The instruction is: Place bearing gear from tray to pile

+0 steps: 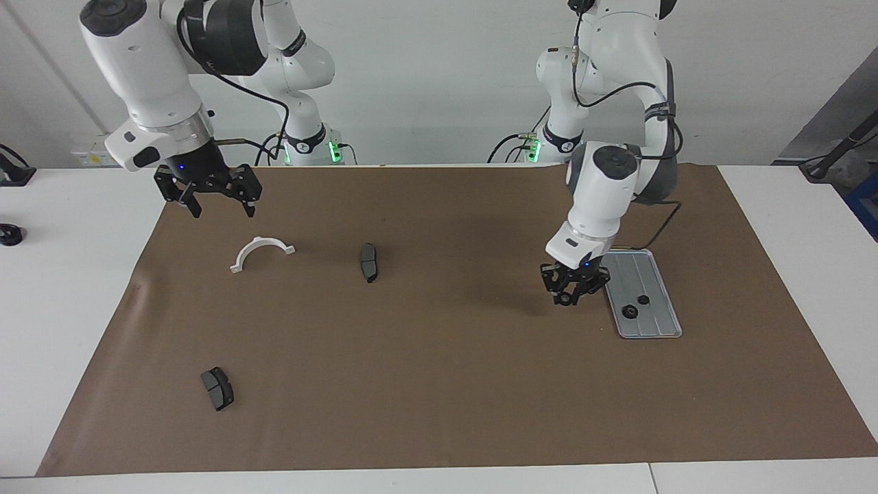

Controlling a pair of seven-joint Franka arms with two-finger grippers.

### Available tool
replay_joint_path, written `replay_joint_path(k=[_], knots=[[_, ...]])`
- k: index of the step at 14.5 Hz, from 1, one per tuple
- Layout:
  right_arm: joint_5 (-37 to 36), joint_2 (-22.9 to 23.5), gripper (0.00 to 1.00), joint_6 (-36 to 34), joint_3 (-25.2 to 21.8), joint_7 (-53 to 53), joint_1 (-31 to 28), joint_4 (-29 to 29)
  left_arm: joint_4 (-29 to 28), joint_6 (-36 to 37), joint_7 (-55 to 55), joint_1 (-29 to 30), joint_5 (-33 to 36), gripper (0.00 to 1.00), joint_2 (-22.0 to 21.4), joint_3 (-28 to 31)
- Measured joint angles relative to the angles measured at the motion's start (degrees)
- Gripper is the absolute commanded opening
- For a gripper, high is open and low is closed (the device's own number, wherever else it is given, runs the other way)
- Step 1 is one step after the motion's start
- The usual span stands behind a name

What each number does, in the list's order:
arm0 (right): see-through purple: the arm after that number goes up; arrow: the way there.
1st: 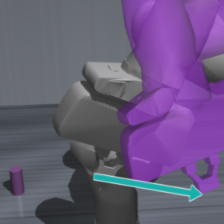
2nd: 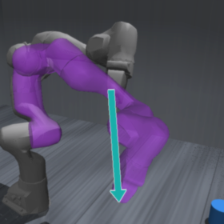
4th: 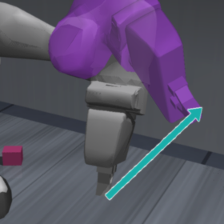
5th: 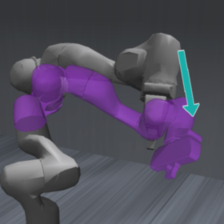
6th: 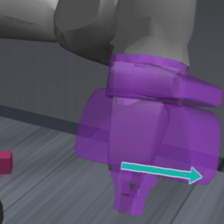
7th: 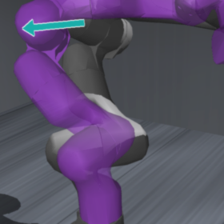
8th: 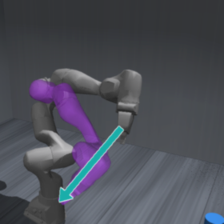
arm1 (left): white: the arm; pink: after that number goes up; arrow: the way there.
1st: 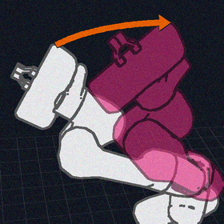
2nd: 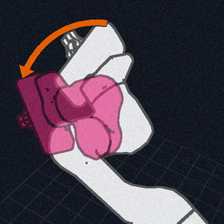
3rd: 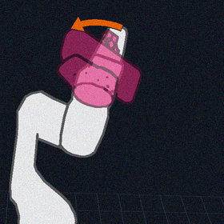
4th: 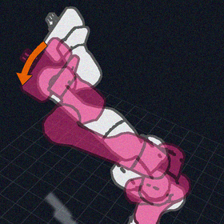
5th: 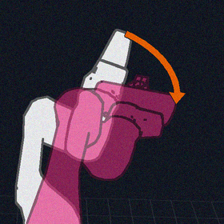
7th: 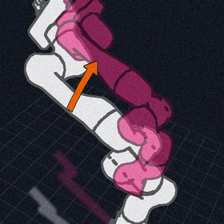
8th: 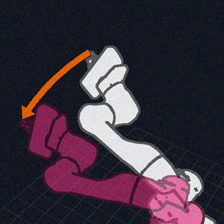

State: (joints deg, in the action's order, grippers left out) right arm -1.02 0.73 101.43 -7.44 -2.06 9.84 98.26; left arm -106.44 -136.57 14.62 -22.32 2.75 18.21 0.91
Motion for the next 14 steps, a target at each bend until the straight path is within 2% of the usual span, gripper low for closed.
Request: replay_joint_path(k=[3, 6, 14], knots=[[0.0, 2.3, 1.0, 5.07, 0.03, -0.7, 1.17, 2.68, 7.32, -0.04, 5.46, -4.62, 0.21, 0.0, 6.31, 0.03], [0.5, 4.82, 1.0, 8.55, 0.07, -1.23, 2.09, 3.66, 13.44, -1.45, 9.03, -6.8, 0.22, 0.0, 11.34, -0.02], [3.3, 11.99, 1.0, 18.89, 0.14, -11.22, 7.94, 3.7, 16.57, -6.49, 9.88, -7.79, -0.8, 0.0, 14.59, -0.19]])
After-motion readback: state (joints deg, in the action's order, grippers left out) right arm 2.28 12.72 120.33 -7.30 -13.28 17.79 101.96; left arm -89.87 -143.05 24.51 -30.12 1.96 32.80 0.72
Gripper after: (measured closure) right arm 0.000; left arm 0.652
